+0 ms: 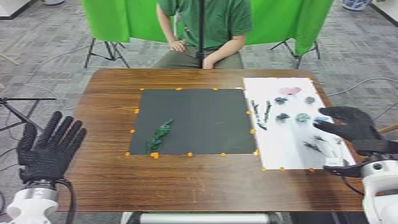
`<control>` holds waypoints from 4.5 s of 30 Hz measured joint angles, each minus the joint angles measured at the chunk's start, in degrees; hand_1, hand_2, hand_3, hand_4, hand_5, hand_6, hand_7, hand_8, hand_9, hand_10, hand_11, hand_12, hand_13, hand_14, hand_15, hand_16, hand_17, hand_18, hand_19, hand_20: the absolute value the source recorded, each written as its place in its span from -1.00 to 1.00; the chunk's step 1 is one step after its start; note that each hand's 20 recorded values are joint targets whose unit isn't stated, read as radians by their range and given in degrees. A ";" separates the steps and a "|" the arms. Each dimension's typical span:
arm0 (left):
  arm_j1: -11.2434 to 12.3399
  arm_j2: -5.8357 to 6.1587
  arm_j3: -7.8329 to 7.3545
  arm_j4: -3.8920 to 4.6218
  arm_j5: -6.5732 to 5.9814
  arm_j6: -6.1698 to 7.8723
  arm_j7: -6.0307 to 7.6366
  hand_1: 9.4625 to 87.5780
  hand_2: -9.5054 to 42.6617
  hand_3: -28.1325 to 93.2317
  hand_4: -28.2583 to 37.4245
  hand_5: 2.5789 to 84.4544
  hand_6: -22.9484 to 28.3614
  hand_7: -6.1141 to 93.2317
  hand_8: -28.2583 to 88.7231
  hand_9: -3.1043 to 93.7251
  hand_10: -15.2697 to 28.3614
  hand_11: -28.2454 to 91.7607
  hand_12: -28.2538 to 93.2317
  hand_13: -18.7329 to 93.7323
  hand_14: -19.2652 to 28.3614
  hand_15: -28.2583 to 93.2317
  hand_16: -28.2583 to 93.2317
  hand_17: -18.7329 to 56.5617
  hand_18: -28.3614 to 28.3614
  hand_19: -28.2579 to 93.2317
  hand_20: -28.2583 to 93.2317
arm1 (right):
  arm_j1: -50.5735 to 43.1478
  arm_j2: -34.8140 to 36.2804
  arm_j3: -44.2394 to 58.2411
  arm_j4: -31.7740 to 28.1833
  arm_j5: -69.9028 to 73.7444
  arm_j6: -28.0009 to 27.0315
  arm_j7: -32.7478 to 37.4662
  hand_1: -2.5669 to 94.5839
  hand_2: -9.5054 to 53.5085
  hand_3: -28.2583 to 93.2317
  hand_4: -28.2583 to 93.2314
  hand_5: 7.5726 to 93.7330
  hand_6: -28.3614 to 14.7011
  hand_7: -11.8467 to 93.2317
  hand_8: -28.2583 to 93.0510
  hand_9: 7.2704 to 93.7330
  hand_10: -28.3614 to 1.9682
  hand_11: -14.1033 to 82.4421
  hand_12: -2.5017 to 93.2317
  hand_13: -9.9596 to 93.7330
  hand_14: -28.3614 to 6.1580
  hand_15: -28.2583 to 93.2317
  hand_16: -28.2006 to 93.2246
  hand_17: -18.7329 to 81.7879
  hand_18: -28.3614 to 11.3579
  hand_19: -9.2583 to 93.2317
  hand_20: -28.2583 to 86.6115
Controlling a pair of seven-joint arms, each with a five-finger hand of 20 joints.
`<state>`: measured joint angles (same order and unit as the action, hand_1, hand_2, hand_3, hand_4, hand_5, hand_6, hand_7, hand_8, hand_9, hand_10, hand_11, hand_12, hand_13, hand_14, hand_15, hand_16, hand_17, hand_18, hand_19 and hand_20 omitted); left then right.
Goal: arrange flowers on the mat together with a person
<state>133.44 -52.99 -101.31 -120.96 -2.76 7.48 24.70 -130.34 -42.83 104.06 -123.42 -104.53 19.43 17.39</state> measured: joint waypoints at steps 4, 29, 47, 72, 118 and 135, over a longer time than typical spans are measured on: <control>0.31 0.00 -0.37 -0.17 0.05 0.08 0.09 -0.62 0.01 0.51 -1.00 -0.08 0.17 -0.77 -0.67 -0.25 0.31 -0.31 -0.49 -0.25 0.39 -0.13 -0.66 -0.54 0.32 -0.18 -0.37 | -4.12 0.12 3.88 -0.14 -12.23 -1.90 6.74 -0.35 -1.00 0.52 -1.00 0.18 0.21 -0.43 -0.76 0.10 -0.03 -0.17 -0.47 0.08 0.01 0.21 -0.11 -0.24 -0.39 -0.11 -0.04; 0.85 0.19 0.03 -0.43 0.05 0.43 0.36 -0.62 0.02 0.51 -1.00 -0.08 0.17 -0.77 -0.67 -0.24 0.32 -0.30 -0.48 -0.24 0.42 -0.09 -0.67 -0.57 0.36 -0.14 -0.37 | 2.09 0.22 -5.88 5.03 -18.15 -13.95 19.13 0.02 -1.00 0.52 -0.96 0.44 0.27 -0.14 -0.55 0.25 -0.04 0.41 -0.20 0.17 -0.18 0.69 -0.02 -0.21 -0.51 0.31 0.02; 0.82 0.18 0.22 -0.41 0.05 0.71 0.18 -0.62 0.01 0.52 -1.00 -0.08 0.18 -0.77 -0.67 -0.24 0.32 -0.30 -0.48 -0.24 0.43 -0.08 -0.67 -0.58 0.38 -0.13 -0.37 | 6.22 0.31 -13.17 5.99 -12.07 2.03 26.61 0.15 -1.00 0.58 -0.93 0.47 0.28 0.09 -0.38 0.41 0.03 0.31 0.11 0.28 -0.20 0.75 0.01 -0.15 -0.55 0.45 0.05; -1.24 0.97 2.38 0.03 0.33 0.81 -2.13 -0.62 0.01 0.52 -1.00 -0.08 0.17 -0.77 -0.67 -0.24 0.31 -0.30 -0.48 -0.24 0.43 -0.08 -0.67 -0.58 0.38 -0.13 -0.37 | 36.78 -2.36 -43.50 4.97 -3.87 -0.89 13.14 0.09 -0.96 0.58 -0.91 0.43 0.30 0.21 -0.30 0.40 -0.02 0.42 0.01 0.31 -0.23 0.77 0.01 -0.15 -0.57 0.49 0.05; -4.84 1.66 4.96 1.74 0.27 1.52 -3.47 -0.61 0.00 0.53 -1.00 -0.07 0.18 -0.76 -0.66 -0.23 0.32 -0.29 -0.46 -0.22 0.44 -0.04 -0.67 -0.58 0.39 -0.11 -0.36 | 56.95 -19.33 -70.52 13.01 -10.47 0.50 29.18 -0.17 -0.74 0.62 -0.84 0.43 0.08 -0.41 -0.72 0.43 -0.35 -0.08 -0.50 0.25 -0.38 0.71 -0.08 -0.21 -0.75 0.59 -0.13; -1.96 1.08 3.58 0.87 0.16 2.03 -2.92 -0.62 0.01 0.53 -1.00 -0.07 0.18 -0.76 -0.66 -0.23 0.33 -0.28 -0.46 -0.22 0.45 -0.03 -0.67 -0.58 0.39 -0.11 -0.36 | 46.70 -5.07 -56.31 5.30 4.96 -17.97 9.13 -0.30 -0.34 0.54 -0.83 0.83 0.12 -0.43 -0.72 0.64 -0.23 -0.40 -0.58 0.24 -0.40 0.62 -0.07 -0.26 -0.67 0.47 0.00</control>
<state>131.49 -51.91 -97.73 -120.10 -2.60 9.50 21.78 -83.64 -47.89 47.75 -118.12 -99.57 1.46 26.52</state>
